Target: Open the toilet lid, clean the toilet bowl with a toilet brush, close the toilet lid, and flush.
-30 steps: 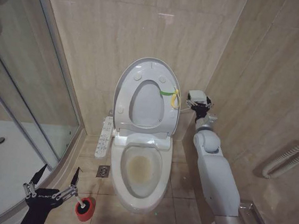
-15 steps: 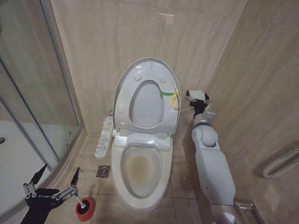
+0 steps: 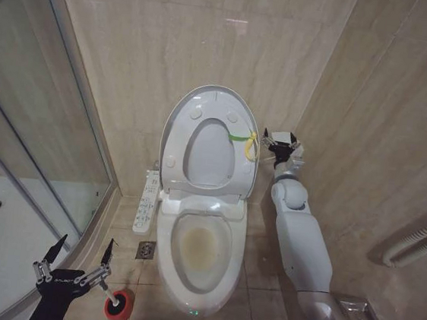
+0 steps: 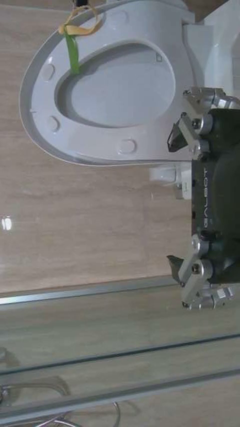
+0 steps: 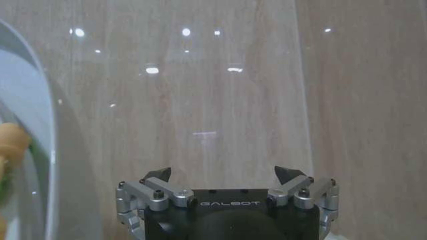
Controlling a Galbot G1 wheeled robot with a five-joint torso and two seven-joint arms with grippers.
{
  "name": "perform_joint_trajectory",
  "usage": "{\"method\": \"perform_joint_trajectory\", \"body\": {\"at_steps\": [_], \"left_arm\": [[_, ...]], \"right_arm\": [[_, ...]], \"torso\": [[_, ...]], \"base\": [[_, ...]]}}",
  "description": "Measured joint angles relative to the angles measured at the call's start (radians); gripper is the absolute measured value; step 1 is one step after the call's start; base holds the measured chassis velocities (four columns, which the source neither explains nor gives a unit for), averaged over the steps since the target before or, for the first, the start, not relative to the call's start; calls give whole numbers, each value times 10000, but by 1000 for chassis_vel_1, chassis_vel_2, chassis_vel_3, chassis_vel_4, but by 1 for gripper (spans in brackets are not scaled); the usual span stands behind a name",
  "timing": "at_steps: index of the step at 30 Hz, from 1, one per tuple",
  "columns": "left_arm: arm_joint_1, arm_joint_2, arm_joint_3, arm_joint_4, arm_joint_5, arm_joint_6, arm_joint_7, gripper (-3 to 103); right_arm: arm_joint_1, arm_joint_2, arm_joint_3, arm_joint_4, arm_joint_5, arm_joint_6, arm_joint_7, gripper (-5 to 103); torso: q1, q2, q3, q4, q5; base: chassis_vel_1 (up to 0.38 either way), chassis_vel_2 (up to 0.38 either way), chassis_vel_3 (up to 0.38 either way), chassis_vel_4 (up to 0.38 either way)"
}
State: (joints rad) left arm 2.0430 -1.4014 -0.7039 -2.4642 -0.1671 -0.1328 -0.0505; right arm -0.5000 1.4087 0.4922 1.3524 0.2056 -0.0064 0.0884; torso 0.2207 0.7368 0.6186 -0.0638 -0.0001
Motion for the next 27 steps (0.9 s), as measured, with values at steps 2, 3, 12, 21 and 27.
{"method": "perform_joint_trajectory", "body": {"at_steps": [2,3,12,21,27], "left_arm": [[0,0,0,0,0,0,0,100],[0,0,0,0,0,0,0,100],[0,0,0,0,0,0,0,100],[0,0,0,0,0,0,0,100],[0,-1,0,0,0,0,-1,100]], "right_arm": [[5,19,-34,0,-9,1,1,100],[31,35,-66,-18,-25,2,1,100],[124,51,-346,19,40,-14,4,100],[-407,-356,-1074,1008,532,-181,80,100],[-1075,-1014,-1434,2312,839,-207,144,100]], "torso": [[0,0,0,0,0],[0,0,0,0,0],[1,0,1,1,0],[0,0,-1,-11,-1],[0,0,0,6,0]], "base": [[0,0,0,0],[0,0,0,0],[0,0,0,0],[0,0,0,0],[0,0,0,0]]}}
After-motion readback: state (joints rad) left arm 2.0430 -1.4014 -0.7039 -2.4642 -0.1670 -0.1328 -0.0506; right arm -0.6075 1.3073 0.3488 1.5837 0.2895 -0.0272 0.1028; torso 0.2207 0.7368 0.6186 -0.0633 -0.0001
